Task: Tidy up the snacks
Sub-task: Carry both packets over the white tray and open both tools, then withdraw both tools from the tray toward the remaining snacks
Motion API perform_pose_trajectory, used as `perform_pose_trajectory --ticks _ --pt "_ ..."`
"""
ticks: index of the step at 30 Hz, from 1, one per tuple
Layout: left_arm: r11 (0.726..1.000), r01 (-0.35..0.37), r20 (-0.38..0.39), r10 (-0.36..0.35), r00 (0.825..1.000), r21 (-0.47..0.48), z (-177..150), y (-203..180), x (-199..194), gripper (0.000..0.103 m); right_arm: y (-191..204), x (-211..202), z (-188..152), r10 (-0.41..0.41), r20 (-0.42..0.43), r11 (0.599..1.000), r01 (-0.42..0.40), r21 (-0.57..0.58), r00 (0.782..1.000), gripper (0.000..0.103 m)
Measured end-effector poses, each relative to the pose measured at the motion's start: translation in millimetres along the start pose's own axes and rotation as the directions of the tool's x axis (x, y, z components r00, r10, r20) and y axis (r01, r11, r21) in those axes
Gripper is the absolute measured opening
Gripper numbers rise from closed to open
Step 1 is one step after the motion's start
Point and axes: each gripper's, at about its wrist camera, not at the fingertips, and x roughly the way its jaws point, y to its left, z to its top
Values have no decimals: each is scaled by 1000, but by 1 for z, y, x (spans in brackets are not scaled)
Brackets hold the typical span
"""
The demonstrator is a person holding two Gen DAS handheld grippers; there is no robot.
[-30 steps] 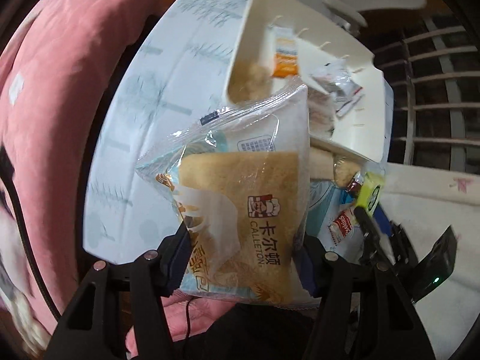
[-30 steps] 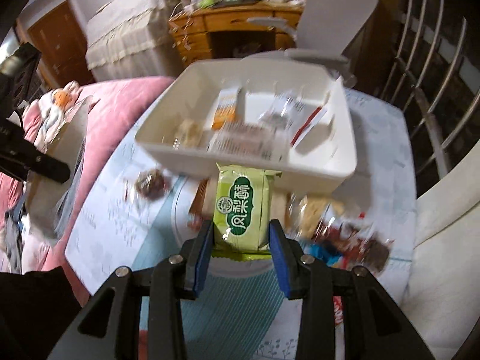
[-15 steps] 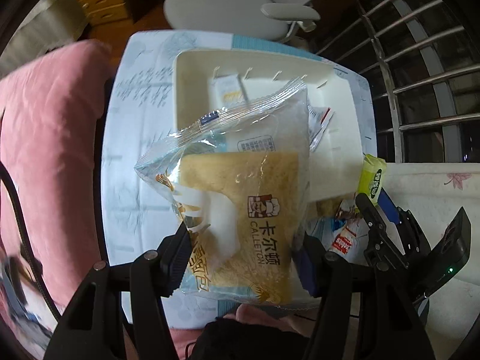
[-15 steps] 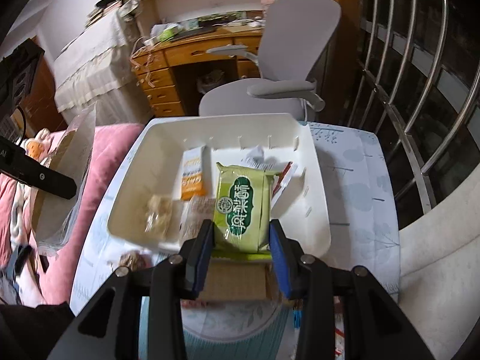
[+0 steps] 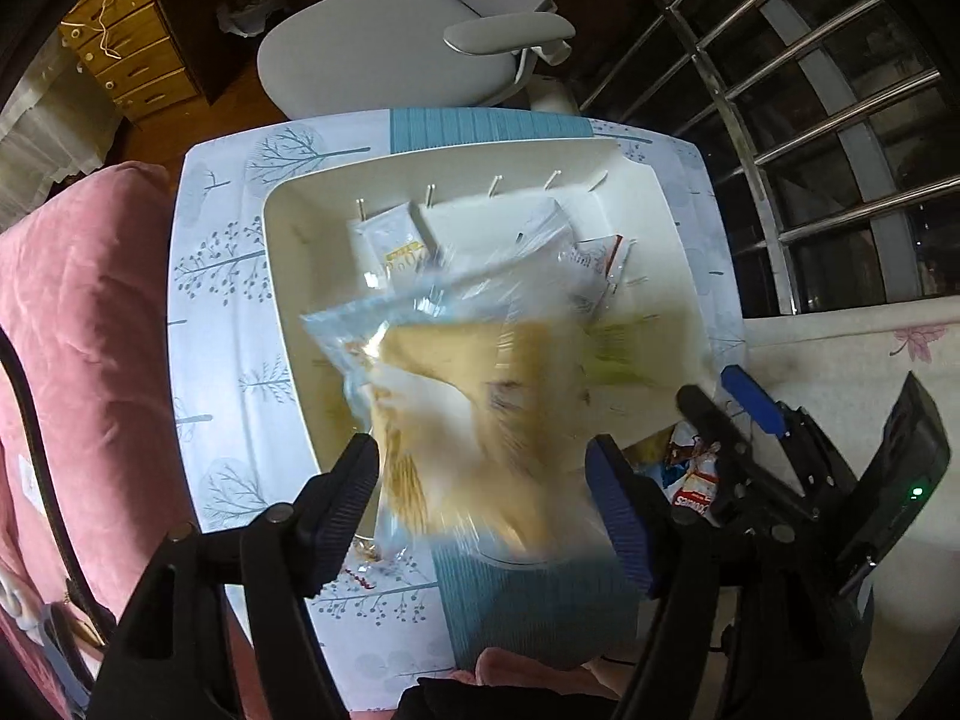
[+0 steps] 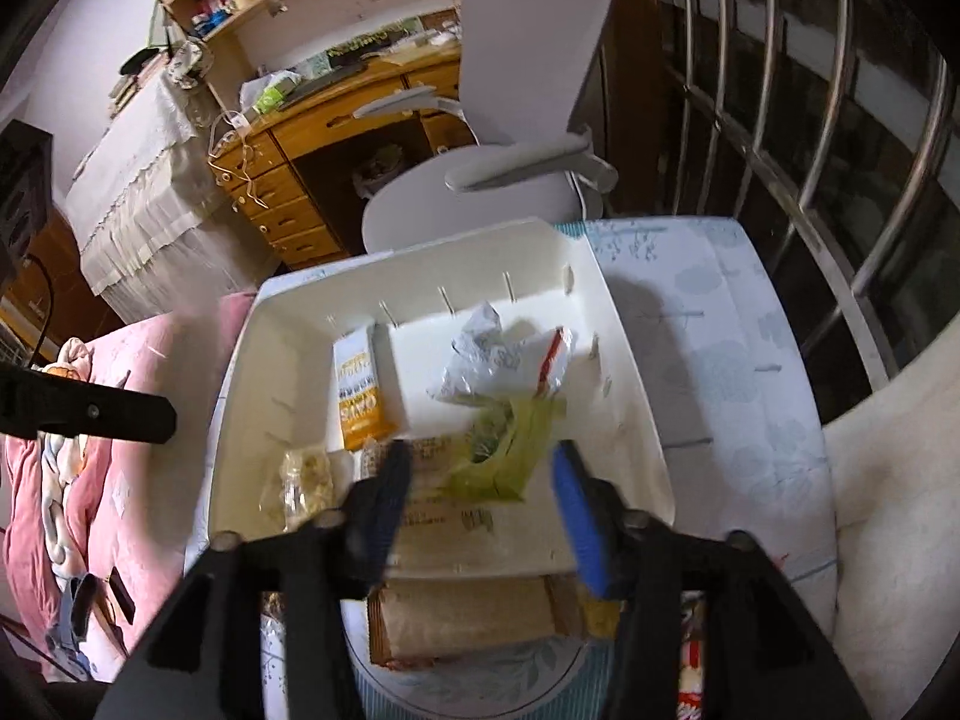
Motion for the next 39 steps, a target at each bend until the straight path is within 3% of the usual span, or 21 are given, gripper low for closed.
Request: perform_pose_trajectory --ticks 8,23,30,39 --pt "1000 6 14 -6 1000 -13 -24 4 -6 70 -3 -7 -18 11 -25 1000 -10 26 1000 54" --pt "999 36 64 -36 997 -1 -118 24 -17 70 -24 -30 -70 93 -110 982 -73 176 990 54" --pt "999 29 62 -32 998 46 -155 34 -2 70 -36 -22 -101 162 -155 946 -109 307 974 54" --pt "991 13 13 -15 1000 130 -176 50 38 72 -42 7 -141 246 -176 867 -136 479 953 54"
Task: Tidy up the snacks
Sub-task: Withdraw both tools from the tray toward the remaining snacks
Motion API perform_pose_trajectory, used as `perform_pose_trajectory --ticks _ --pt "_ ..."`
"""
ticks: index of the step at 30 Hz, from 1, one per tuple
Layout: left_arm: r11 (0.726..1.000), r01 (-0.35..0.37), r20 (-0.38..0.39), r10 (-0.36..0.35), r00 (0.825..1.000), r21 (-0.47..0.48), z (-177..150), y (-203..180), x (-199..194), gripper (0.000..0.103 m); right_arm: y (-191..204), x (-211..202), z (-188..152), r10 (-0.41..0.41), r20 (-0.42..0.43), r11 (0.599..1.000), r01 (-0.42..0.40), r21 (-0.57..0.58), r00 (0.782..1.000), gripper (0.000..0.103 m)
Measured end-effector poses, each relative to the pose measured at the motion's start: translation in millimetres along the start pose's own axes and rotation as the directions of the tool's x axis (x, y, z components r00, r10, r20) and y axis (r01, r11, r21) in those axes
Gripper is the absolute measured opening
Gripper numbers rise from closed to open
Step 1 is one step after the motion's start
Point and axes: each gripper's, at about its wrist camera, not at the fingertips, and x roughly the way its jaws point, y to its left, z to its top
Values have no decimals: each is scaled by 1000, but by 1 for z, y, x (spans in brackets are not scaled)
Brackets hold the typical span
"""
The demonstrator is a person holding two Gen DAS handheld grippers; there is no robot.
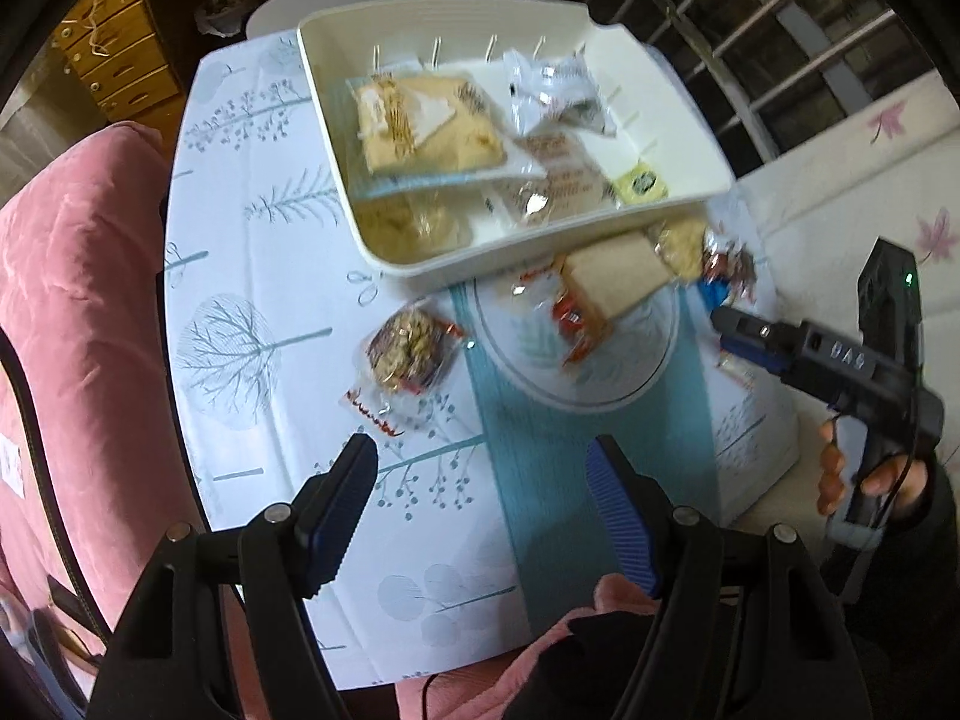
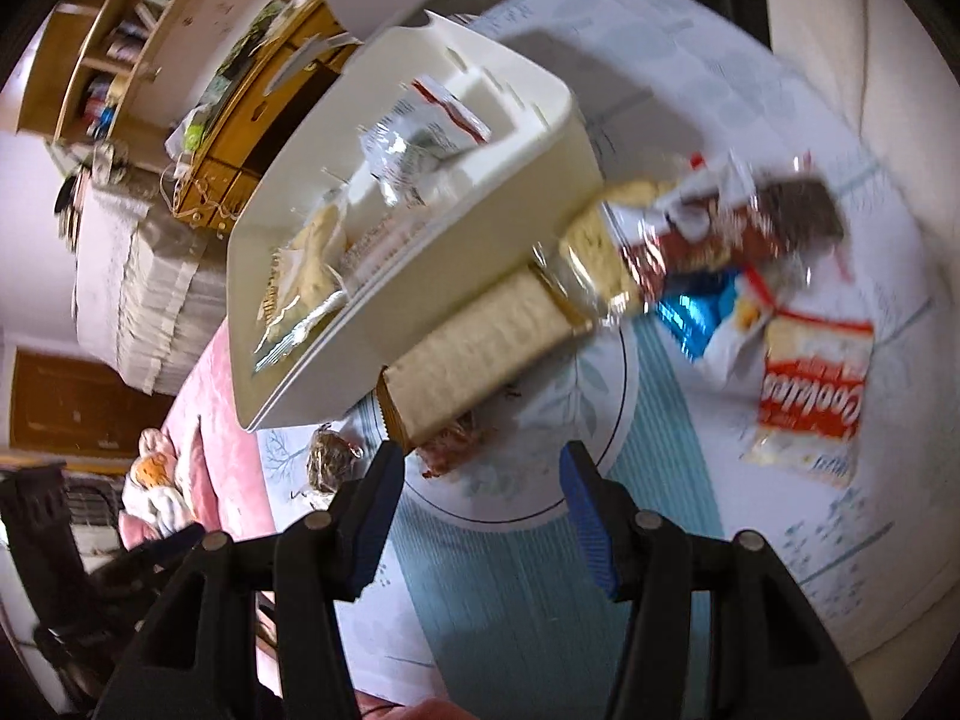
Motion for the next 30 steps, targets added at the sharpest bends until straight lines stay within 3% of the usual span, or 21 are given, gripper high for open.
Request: perform_pose_trajectory --ticks 16,23,30 --pt "988 8 -76 4 997 156 13 29 72 73 -1 54 -12 61 100 987 -76 144 993 54" --pt "977 -38 -35 46 998 211 18 33 98 73 -4 71 -9 64 163 980 -93 177 985 54" --pt "976 -29 34 22 999 215 24 37 110 73 -8 84 1 59 201 974 -100 201 978 51"
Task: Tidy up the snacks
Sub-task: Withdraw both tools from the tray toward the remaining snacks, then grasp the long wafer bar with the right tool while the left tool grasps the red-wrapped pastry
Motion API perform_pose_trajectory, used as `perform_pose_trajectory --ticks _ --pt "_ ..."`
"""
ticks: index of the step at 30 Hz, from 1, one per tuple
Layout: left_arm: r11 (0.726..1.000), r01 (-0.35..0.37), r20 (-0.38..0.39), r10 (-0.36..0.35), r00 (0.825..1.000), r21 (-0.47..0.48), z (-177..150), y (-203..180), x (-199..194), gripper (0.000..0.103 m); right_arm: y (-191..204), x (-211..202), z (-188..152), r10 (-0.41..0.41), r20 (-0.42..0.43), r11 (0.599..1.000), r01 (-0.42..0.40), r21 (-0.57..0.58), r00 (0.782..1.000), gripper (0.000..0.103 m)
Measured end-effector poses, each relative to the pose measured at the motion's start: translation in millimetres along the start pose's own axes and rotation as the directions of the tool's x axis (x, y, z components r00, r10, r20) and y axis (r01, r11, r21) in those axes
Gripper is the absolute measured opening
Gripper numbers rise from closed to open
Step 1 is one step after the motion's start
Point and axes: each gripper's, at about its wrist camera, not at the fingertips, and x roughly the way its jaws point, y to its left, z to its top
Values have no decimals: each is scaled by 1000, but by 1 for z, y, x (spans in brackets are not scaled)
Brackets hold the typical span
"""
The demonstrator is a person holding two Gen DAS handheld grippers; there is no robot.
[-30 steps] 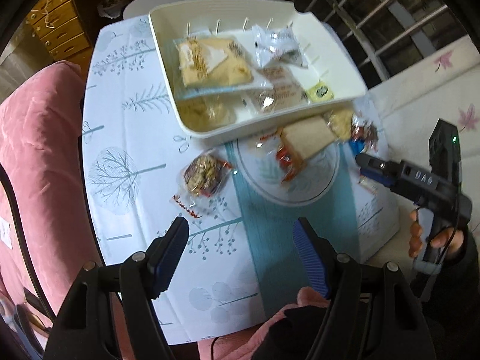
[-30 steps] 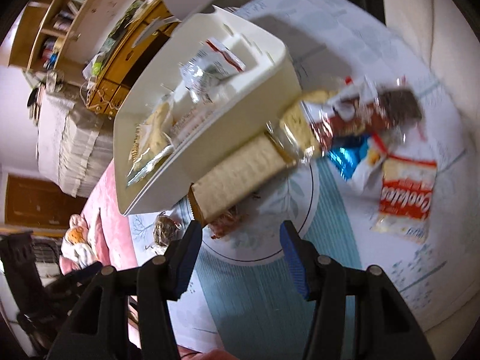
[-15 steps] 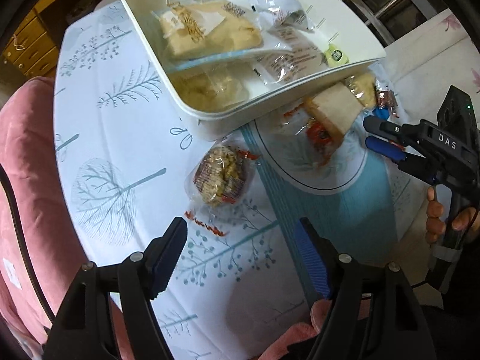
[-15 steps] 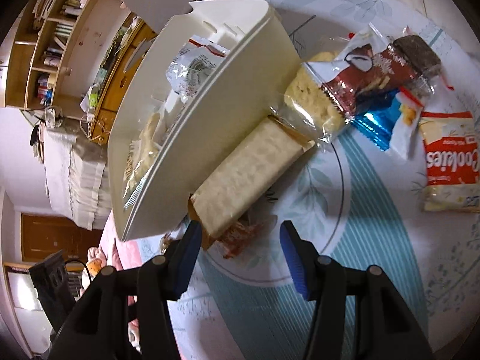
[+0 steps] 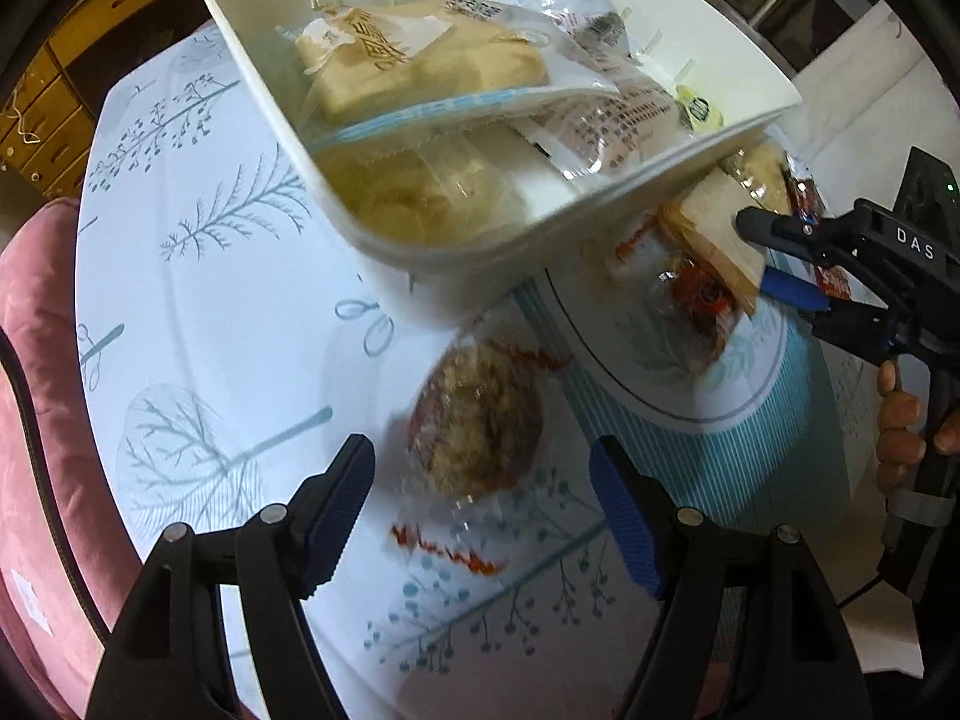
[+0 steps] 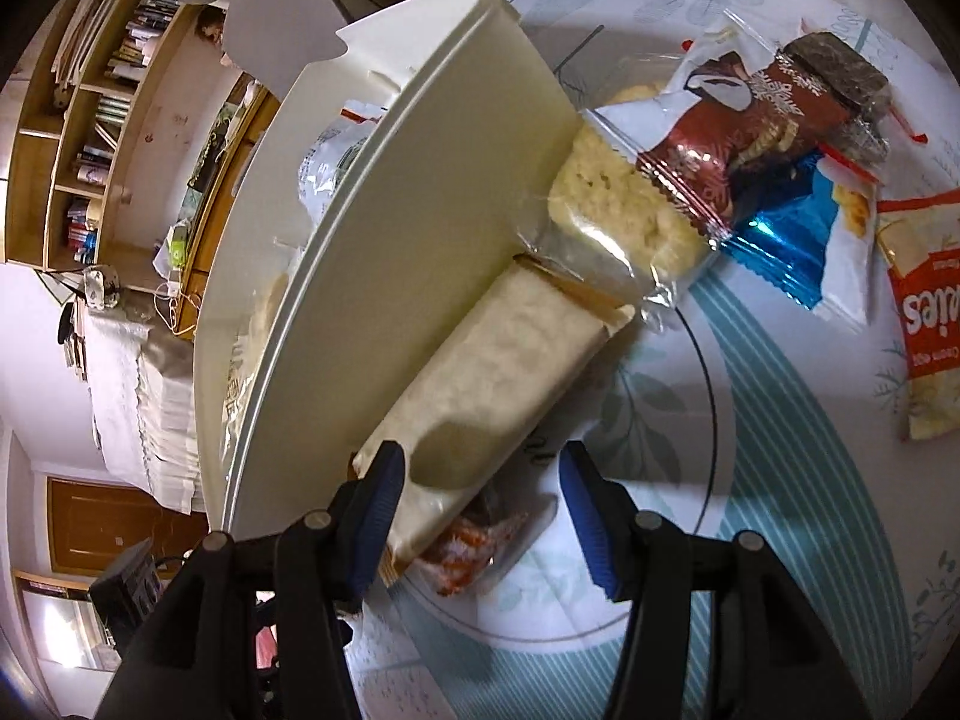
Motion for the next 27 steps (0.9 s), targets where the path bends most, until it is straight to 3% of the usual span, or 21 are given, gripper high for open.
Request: perform_pose_trajectory --ticks 4,14,17,27 --pt "1000 -2 10 2 1000 -1 7 1 11 72 1 7 5 29 16 1000 -29 3 999 45" --pt "1000 -3 43 2 999 29 22 -9 20 58 12 19 11 75 14 997 -75 22 997 22" --pt "999 -32 59 30 998 37 21 -12 20 47 12 21 11 78 -4 996 -78 39 997 20" --pt "1000 -7 47 7 999 -9 15 -5 13 42 16 6 -2 63 -56 997 -61 46 996 13"
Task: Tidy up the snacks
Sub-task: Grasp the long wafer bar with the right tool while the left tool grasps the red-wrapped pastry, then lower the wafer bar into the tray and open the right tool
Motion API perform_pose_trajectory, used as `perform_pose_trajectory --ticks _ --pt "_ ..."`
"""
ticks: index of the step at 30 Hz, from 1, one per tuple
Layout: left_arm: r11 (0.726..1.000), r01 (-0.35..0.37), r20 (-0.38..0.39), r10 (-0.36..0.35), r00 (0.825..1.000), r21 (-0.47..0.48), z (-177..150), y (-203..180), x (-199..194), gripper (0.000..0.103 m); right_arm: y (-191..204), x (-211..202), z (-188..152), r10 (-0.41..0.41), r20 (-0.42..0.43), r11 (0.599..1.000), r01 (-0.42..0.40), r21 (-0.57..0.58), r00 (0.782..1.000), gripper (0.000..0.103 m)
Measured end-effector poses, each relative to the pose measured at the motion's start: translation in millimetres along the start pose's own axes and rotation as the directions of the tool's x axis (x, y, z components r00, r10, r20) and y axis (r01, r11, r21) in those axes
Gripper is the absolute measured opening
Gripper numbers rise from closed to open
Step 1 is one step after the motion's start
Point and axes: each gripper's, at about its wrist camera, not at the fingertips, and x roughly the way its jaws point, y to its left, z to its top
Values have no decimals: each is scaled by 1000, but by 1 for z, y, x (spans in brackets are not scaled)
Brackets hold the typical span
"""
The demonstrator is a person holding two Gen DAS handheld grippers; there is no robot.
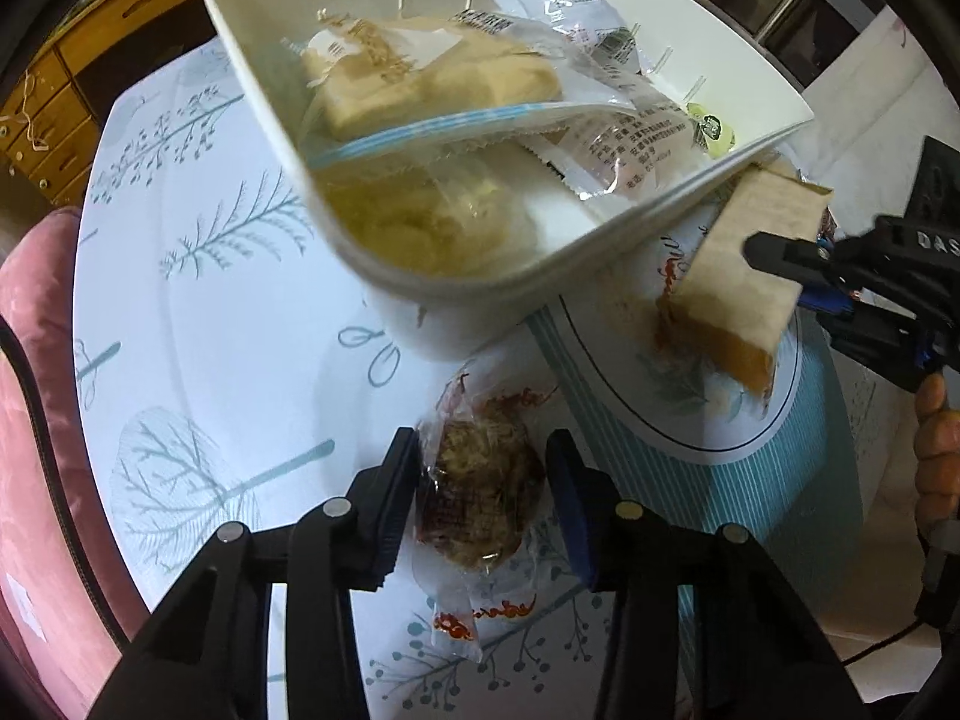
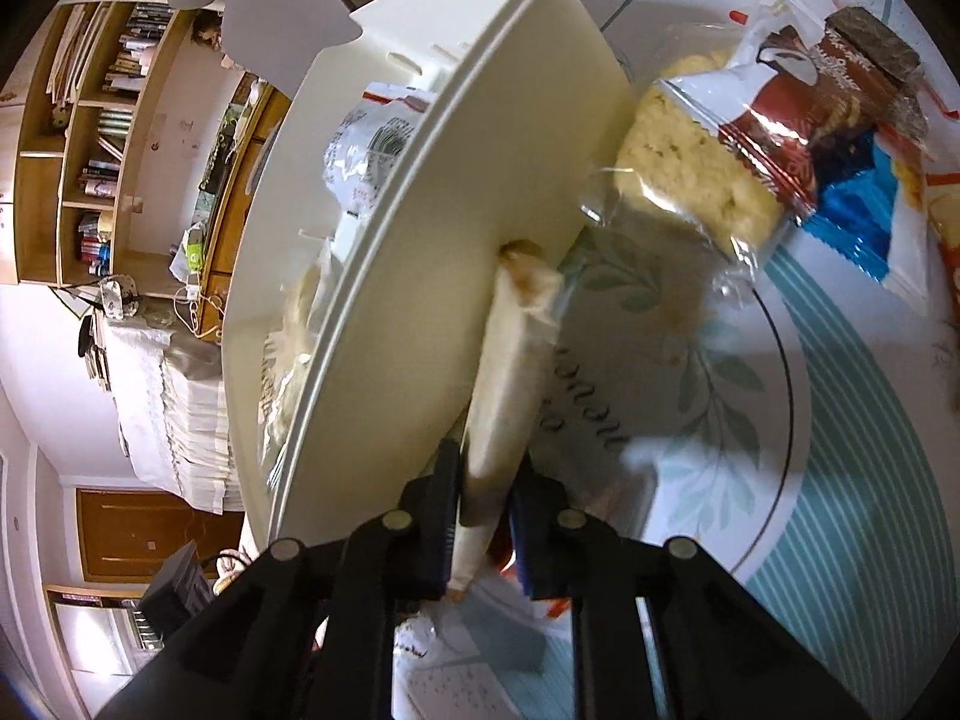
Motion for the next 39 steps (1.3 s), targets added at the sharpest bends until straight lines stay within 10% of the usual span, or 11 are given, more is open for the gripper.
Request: perform_pose_trajectory --ticks 22,39 --pt "994 79 -38 -82 996 -74 -56 25 -85 42 48 -29 -77 -162 -228 985 143 -100 960 12" --pt "989 147 -34 -146 989 4 5 0 -166 42 123 -94 -35 -335 -185 911 268 -314 924 12"
